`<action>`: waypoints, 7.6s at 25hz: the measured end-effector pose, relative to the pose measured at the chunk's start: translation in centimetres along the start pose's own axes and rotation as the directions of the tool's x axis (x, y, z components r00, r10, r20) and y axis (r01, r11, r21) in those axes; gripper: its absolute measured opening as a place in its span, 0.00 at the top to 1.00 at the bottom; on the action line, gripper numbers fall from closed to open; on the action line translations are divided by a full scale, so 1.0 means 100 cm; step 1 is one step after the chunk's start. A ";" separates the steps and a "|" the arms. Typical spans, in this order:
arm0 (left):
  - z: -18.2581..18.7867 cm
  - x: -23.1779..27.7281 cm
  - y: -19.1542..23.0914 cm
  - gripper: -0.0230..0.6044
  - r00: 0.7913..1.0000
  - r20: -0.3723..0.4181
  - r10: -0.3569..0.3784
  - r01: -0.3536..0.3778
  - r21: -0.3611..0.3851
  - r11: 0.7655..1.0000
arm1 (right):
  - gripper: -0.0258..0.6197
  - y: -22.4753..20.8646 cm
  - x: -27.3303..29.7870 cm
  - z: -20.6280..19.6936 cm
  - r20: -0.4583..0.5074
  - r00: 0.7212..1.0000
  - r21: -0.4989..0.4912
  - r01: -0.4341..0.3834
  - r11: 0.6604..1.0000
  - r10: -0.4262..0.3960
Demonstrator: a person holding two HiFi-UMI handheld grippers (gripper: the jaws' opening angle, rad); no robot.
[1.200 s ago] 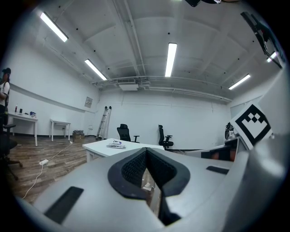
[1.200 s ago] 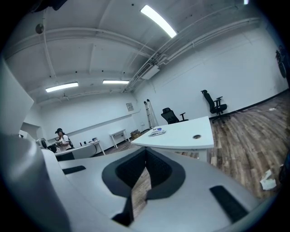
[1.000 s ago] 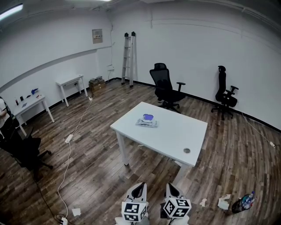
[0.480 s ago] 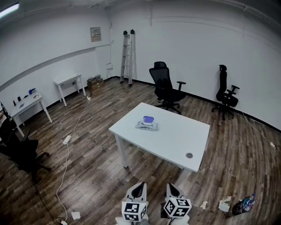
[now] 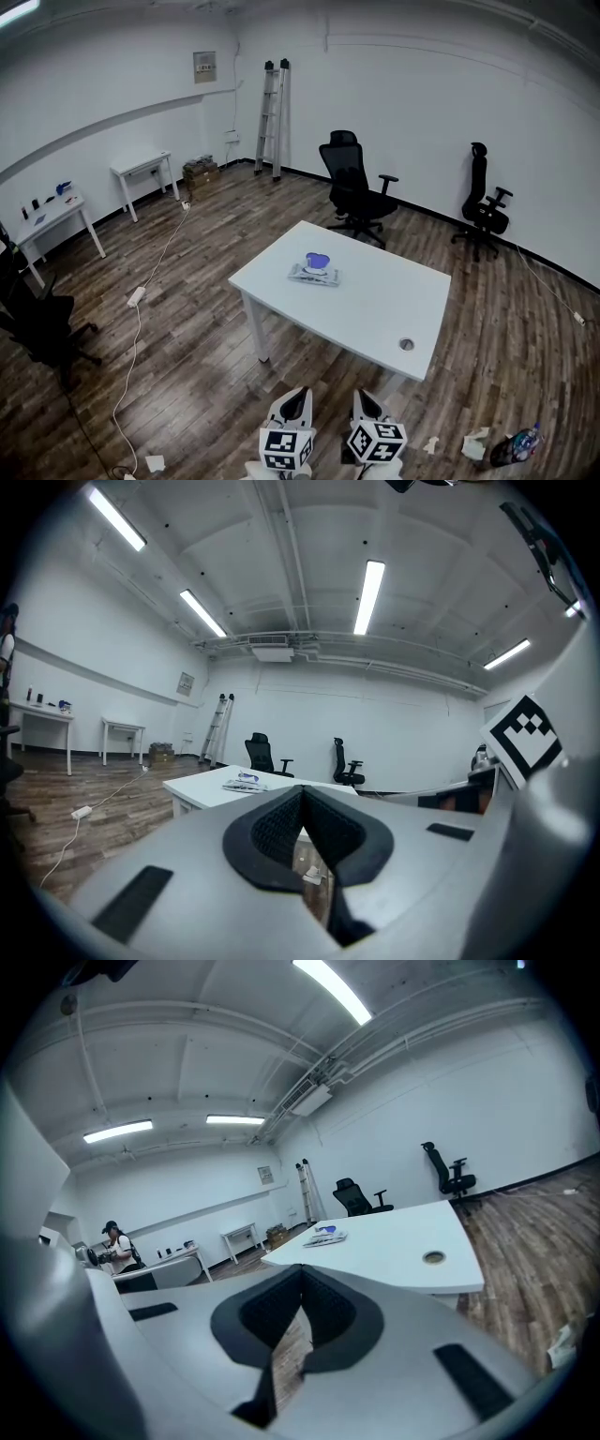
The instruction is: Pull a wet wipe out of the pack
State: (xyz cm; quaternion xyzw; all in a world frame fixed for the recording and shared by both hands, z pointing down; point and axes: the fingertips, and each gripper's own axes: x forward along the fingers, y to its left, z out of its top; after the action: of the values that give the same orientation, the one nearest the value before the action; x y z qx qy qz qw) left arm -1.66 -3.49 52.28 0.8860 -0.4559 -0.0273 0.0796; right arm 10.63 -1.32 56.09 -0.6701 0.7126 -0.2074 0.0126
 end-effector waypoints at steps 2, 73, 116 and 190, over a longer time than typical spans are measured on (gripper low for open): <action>0.000 0.008 0.004 0.97 1.000 -0.003 -0.005 0.005 -0.002 1.000 | 0.95 -0.001 0.008 0.001 -0.005 1.000 -0.002 0.004 1.000 -0.004; 0.014 0.198 0.119 0.97 0.998 -0.003 0.057 -0.057 0.001 0.998 | 0.95 -0.022 0.224 0.061 -0.019 0.998 -0.009 -0.056 0.998 0.056; 0.027 0.398 0.181 0.97 0.983 -0.051 0.179 -0.179 0.009 0.984 | 0.95 -0.089 0.420 0.134 -0.083 0.980 0.016 -0.180 0.984 0.180; -0.018 0.405 0.284 0.97 0.939 -0.180 0.292 -0.303 -0.040 0.952 | 0.88 -0.074 0.537 0.024 -0.395 0.909 -0.056 -0.171 0.984 0.135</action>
State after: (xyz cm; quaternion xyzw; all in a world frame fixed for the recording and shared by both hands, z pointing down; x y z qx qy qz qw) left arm -0.67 -52.41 59.74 0.8028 -0.5749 0.0463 0.1514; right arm 12.87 -53.65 70.19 -0.5574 0.7596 -0.3030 -0.1431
